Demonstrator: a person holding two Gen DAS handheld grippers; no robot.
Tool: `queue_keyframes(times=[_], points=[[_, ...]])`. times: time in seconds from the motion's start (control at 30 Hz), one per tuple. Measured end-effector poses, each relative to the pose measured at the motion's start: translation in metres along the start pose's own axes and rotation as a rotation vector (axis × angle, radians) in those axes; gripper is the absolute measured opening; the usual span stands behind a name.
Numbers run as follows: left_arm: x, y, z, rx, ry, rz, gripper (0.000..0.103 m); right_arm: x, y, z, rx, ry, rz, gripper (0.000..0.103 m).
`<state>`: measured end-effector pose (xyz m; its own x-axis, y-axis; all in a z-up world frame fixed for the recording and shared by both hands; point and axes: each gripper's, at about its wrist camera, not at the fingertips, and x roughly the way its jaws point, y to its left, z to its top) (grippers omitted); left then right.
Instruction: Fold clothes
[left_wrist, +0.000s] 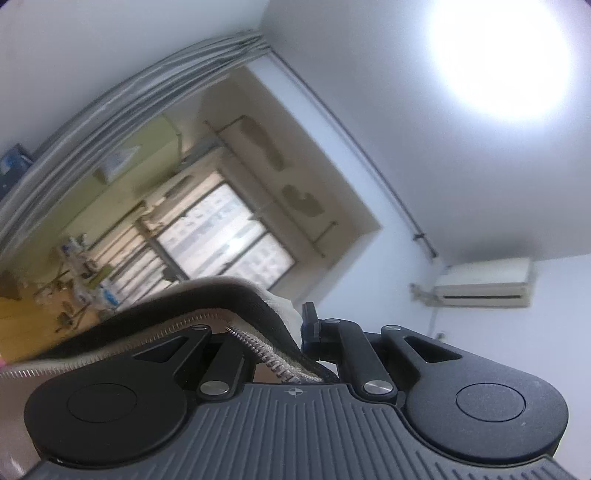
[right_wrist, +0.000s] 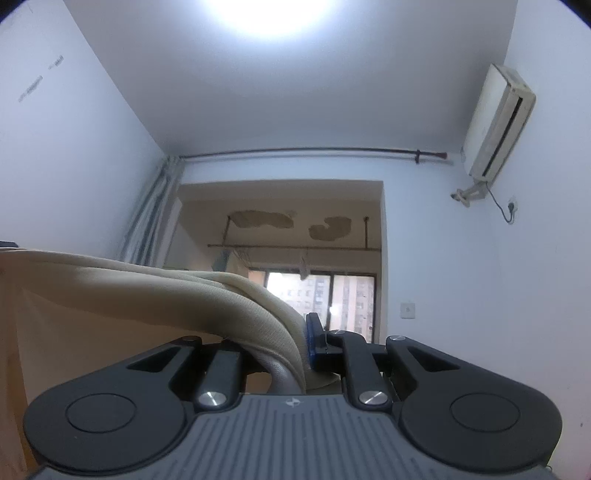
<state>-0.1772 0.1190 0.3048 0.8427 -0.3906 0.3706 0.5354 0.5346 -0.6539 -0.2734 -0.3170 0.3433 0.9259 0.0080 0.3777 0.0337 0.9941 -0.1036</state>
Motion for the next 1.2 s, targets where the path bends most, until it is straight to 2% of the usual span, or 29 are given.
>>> queue_keyframes(times=[0.07,0.13,0.23,0.3,0.43,0.5,0.6,0.67,0.7,0.77,0.83,0.9,0.93,1.07,1.2], points=[[-0.009,-0.003,-0.001,0.000,0.008,0.008,0.005,-0.011,-0.001,-0.003,0.001,0.014,0.006,0.015],[-0.007,0.001,-0.008,0.010,0.038,0.052,0.005,-0.021,-0.001,-0.007,0.002,0.029,0.012,0.015],[0.012,0.019,-0.019,0.035,0.094,0.135,0.005,-0.010,-0.003,-0.040,0.037,0.136,0.034,0.015],[0.041,0.048,-0.032,0.038,0.164,0.212,0.005,0.017,-0.005,-0.077,0.044,0.254,0.046,0.015],[0.112,0.127,-0.073,0.038,0.299,0.388,0.007,0.089,-0.013,-0.180,0.071,0.489,0.076,0.015],[0.150,0.175,-0.095,0.044,0.360,0.484,0.007,0.128,-0.015,-0.235,0.062,0.581,0.093,0.015],[0.202,0.243,-0.133,0.119,0.459,0.598,0.009,0.182,-0.005,-0.309,-0.025,0.673,0.096,0.015],[0.222,0.294,-0.162,0.087,0.539,0.700,0.027,0.208,-0.001,-0.361,0.001,0.772,0.135,0.016],[0.227,0.320,-0.177,0.054,0.594,0.756,0.033,0.214,0.003,-0.389,0.004,0.830,0.171,0.018],[0.230,0.368,-0.212,-0.018,0.682,0.938,0.036,0.223,0.012,-0.446,0.005,0.946,0.244,0.025],[0.222,0.398,-0.238,-0.047,0.752,1.031,0.036,0.231,0.020,-0.494,0.003,1.066,0.290,0.040],[0.212,0.411,-0.249,-0.063,0.778,1.028,0.037,0.228,0.021,-0.525,0.024,1.181,0.243,0.041],[0.206,0.411,-0.253,-0.072,0.787,1.016,0.037,0.223,0.017,-0.530,0.056,1.198,0.219,0.043],[0.191,0.396,-0.240,-0.022,0.806,0.916,0.041,0.210,-0.009,-0.519,0.211,1.160,0.148,0.054],[0.184,0.372,-0.206,0.008,0.754,0.808,0.043,0.211,-0.025,-0.503,0.265,1.132,0.134,0.055]])
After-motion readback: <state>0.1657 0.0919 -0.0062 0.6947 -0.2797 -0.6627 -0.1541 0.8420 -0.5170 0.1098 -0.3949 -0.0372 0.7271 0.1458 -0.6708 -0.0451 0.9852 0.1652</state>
